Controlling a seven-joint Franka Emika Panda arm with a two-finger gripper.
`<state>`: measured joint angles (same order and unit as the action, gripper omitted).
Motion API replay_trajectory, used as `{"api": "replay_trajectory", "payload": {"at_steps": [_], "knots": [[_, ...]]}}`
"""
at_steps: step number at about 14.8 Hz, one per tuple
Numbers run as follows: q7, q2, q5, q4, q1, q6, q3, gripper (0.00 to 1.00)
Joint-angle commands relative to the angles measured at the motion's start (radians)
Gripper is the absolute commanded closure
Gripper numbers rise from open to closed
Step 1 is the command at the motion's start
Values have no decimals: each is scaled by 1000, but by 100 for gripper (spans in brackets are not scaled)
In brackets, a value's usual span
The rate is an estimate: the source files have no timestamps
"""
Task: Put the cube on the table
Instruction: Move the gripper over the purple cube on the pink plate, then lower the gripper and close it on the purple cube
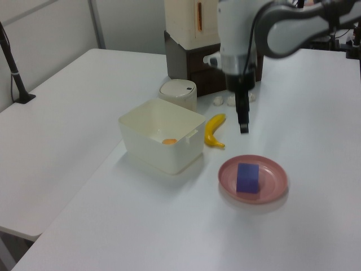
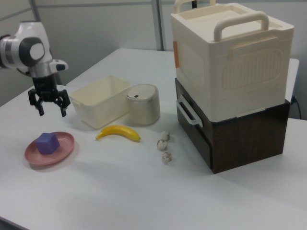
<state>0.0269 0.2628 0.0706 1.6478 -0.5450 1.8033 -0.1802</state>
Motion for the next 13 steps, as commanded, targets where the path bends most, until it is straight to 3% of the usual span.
{"api": "replay_trajectory", "payload": {"at_steps": [1, 5, 13], "knots": [[21, 32, 0, 50, -72, 60, -15, 0], [53, 96, 0, 55, -134, 83, -15, 0], [146, 167, -46, 78, -167, 199, -16, 0]]}}
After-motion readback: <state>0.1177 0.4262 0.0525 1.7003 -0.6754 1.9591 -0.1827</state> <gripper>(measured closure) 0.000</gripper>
